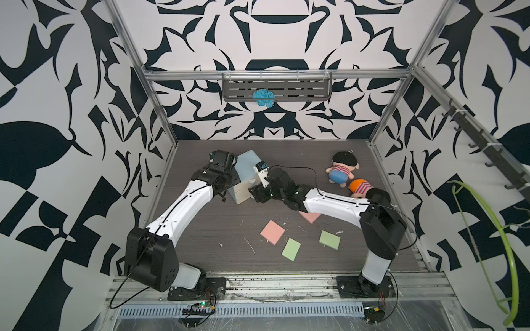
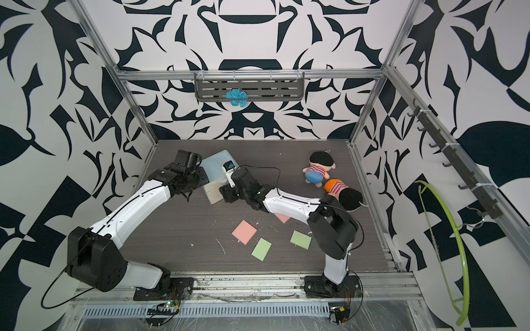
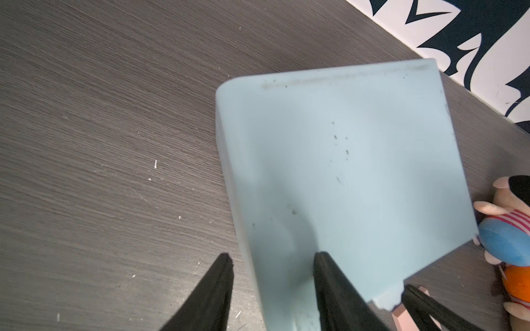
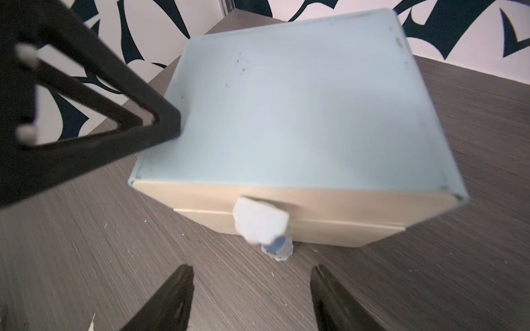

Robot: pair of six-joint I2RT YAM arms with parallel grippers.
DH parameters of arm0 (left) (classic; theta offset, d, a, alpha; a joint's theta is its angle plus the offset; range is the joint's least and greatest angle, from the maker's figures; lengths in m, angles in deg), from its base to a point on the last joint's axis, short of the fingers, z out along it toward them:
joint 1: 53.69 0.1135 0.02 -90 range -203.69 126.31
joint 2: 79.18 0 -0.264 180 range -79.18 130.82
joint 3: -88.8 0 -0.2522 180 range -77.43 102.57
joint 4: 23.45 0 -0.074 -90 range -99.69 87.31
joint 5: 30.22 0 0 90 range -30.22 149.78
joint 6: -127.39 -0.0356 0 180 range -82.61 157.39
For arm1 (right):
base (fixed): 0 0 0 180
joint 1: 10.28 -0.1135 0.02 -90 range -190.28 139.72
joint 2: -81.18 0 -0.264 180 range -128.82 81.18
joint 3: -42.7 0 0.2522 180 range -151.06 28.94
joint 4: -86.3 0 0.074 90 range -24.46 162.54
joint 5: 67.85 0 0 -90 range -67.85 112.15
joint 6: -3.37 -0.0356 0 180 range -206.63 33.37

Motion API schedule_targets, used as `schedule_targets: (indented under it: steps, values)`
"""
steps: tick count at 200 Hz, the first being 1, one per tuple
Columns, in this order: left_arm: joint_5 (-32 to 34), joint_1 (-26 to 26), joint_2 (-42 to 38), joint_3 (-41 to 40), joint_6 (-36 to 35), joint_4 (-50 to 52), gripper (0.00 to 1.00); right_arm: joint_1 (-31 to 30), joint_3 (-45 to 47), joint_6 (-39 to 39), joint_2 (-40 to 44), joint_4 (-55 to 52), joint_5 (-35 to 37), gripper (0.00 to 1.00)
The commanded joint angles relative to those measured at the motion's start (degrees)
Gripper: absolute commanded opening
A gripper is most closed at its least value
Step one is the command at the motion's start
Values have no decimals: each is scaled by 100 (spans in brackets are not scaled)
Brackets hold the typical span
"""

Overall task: Please put the sticky notes in the drawer by color
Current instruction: Close the drawer in the storage box, then open the drawer in the storage box.

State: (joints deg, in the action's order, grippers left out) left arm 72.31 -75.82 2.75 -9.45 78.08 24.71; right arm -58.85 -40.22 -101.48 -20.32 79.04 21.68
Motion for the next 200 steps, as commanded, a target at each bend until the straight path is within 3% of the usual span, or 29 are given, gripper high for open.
schedule_targets:
  steps: [1,66,171,200]
  values:
    - [-92,16,234,-216,-34,578,51,186,403,-336,116,912,-255,69]
    - [-148,16,244,-196,-43,604,51,265,387,-465,-693,2063,-638,55]
    - [-167,16,270,-137,-34,676,51,288,141,-708,-1230,2610,-880,49]
    - [-175,16,271,-101,-52,709,51,287,105,-733,-1268,2609,-845,40]
